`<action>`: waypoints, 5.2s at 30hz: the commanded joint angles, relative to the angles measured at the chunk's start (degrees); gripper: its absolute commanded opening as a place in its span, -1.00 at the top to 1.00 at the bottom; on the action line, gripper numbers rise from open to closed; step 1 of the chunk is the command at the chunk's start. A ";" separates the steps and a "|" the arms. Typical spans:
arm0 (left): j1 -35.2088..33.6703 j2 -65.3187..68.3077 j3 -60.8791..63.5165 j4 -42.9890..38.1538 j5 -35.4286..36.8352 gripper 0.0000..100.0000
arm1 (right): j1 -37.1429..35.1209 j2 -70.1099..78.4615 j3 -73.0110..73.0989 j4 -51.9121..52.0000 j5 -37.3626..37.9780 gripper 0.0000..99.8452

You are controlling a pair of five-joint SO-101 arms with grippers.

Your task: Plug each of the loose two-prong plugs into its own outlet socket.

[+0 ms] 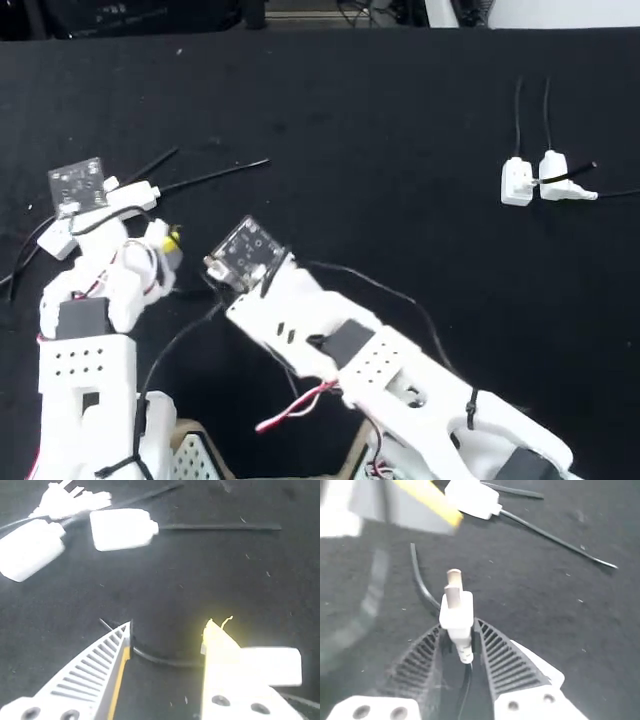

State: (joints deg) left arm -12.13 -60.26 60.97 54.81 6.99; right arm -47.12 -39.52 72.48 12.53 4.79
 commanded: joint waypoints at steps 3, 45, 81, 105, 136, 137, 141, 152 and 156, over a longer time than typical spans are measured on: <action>7.52 -1.05 -3.74 2.73 0.18 0.53 | -2.99 -2.33 0.13 -2.29 -0.62 0.98; 0.92 -1.14 -0.57 -3.43 -7.38 0.53 | -3.96 -10.86 3.56 2.29 -0.18 0.98; 3.56 -0.88 9.54 -7.03 -7.38 0.53 | -4.04 -14.29 2.59 6.24 -0.62 0.98; -3.91 -1.05 13.49 -8.79 -7.38 0.53 | 11.87 -13.76 -16.31 34.73 -0.09 0.98; -4.18 -1.05 16.13 -11.08 -3.69 0.53 | 14.77 -13.76 -7.16 38.24 6.42 0.98; -4.00 -1.05 16.40 -11.08 -3.69 0.53 | 17.05 -13.76 -7.25 39.56 6.95 0.98; -3.82 -1.05 16.57 -11.16 -3.69 0.53 | 28.13 -13.67 -7.25 42.64 10.99 0.98; -4.18 -1.05 16.57 -11.08 -3.60 0.53 | 35.43 -8.04 -5.49 41.93 14.07 0.98; -4.09 -1.05 16.57 -11.08 -3.60 0.53 | 35.43 2.42 -6.29 36.66 14.07 0.98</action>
State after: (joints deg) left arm -15.56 -60.97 78.11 44.18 2.77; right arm -12.66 -43.21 67.30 53.41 18.42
